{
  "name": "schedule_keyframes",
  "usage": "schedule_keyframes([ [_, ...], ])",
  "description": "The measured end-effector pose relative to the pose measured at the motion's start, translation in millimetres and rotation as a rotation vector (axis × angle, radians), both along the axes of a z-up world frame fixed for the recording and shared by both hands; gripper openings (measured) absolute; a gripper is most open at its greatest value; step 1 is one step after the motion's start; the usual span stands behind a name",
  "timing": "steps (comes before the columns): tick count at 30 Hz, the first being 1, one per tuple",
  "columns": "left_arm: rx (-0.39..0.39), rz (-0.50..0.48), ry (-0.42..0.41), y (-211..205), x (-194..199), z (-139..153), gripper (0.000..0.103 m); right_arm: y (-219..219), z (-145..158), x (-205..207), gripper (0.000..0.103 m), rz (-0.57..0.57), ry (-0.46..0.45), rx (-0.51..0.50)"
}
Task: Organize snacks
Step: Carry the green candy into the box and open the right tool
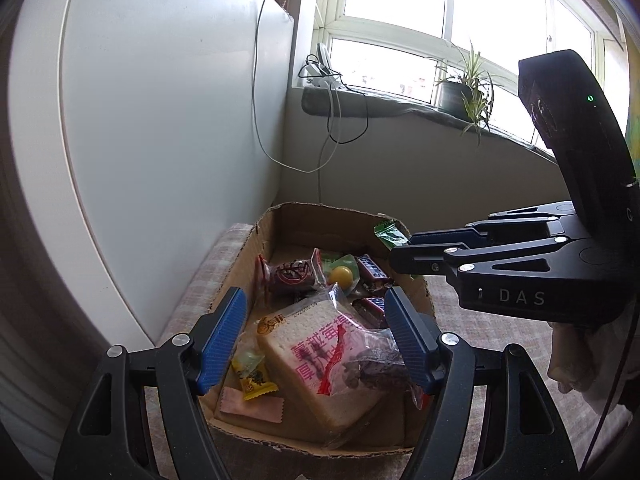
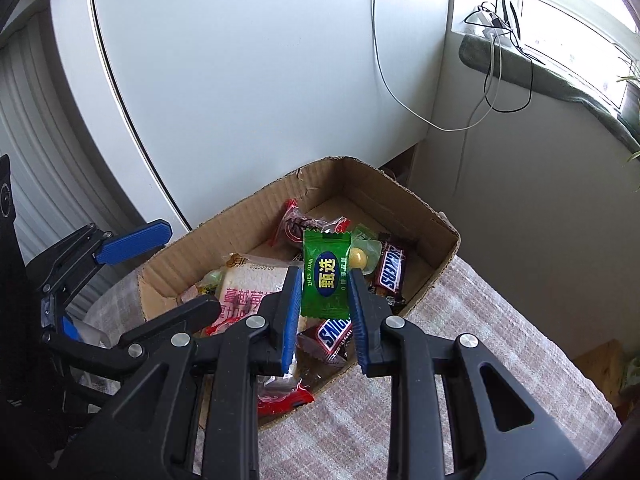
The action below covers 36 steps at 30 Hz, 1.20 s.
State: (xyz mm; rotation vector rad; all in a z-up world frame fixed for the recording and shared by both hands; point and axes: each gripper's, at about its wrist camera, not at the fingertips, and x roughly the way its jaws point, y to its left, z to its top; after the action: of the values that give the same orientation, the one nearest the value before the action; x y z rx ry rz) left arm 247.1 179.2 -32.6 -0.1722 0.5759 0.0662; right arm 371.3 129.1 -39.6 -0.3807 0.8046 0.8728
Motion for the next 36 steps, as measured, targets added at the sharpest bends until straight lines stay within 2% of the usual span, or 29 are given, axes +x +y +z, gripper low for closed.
schedule_keyframes([
  [20, -0.005, -0.005, -0.015, 0, -2, 4, 0.072, 5, -4, 1, 0.024, -0.009, -0.002, -0.023],
  [32, -0.013, 0.011, -0.013, 8, -3, 5, 0.072, 8, -22, 18, 0.025, -0.017, 0.066, -0.047],
  [33, -0.013, 0.01, -0.013, 8, -3, 5, 0.072, 8, -23, 18, 0.031, -0.016, 0.07, -0.048],
  [34, -0.012, 0.01, -0.012, 9, -3, 5, 0.072, 7, -23, 19, 0.049, -0.019, 0.069, -0.047],
  [36, -0.01, 0.01, -0.011, 9, -3, 5, 0.072, 6, -23, 18, 0.069, -0.023, 0.052, -0.036],
])
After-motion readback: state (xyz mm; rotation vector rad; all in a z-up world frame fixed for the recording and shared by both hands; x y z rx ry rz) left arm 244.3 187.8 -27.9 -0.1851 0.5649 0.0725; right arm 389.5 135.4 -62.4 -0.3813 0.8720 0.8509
